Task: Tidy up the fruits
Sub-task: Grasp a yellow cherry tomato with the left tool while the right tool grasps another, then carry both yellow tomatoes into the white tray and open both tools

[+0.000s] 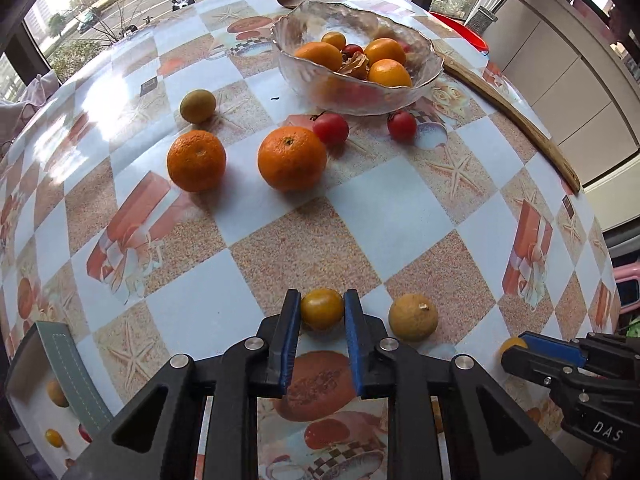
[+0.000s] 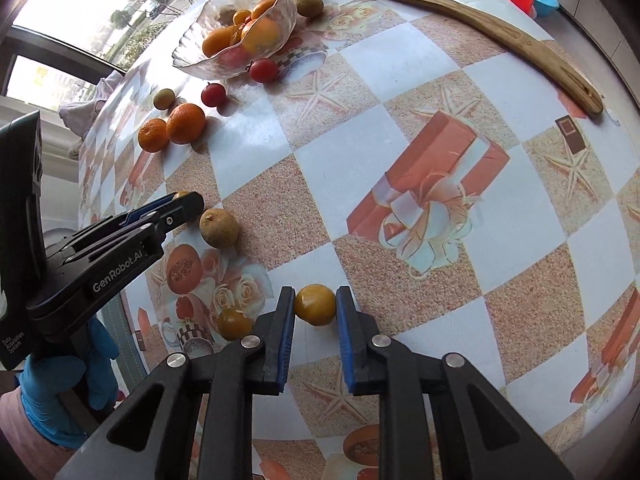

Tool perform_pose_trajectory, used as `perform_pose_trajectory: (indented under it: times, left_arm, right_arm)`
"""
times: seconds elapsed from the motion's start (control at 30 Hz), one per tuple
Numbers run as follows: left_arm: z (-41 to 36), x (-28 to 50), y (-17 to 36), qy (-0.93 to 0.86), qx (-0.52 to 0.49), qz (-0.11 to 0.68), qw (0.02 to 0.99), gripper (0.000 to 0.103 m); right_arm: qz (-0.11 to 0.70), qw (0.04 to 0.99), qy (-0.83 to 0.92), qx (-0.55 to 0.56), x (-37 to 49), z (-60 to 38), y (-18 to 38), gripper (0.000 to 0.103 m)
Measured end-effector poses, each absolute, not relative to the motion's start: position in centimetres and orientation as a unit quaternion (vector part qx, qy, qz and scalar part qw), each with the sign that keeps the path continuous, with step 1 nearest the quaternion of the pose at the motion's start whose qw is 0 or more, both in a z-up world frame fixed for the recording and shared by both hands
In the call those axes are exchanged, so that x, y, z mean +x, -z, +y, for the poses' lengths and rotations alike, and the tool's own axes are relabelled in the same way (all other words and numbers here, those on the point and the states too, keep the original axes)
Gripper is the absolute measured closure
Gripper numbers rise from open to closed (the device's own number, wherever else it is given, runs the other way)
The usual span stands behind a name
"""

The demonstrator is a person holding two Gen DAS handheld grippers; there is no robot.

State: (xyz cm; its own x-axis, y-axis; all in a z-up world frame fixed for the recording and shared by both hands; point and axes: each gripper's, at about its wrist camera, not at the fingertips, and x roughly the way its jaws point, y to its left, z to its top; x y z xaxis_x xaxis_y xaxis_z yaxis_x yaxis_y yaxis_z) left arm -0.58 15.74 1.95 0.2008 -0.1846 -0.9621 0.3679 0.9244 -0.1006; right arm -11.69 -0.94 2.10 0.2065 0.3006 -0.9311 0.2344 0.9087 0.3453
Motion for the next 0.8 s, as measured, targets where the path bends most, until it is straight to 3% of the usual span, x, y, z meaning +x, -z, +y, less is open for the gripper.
perform_pose_trajectory:
  times: [0.8]
  left_arm:
    - [26.6, -7.0, -6.4, 0.130, -0.013, 0.601, 0.789, 0.080]
  right_arm:
    - [0.636, 0.753, -0.064, 0.160, -11.9, 6.7, -5.2, 0.081]
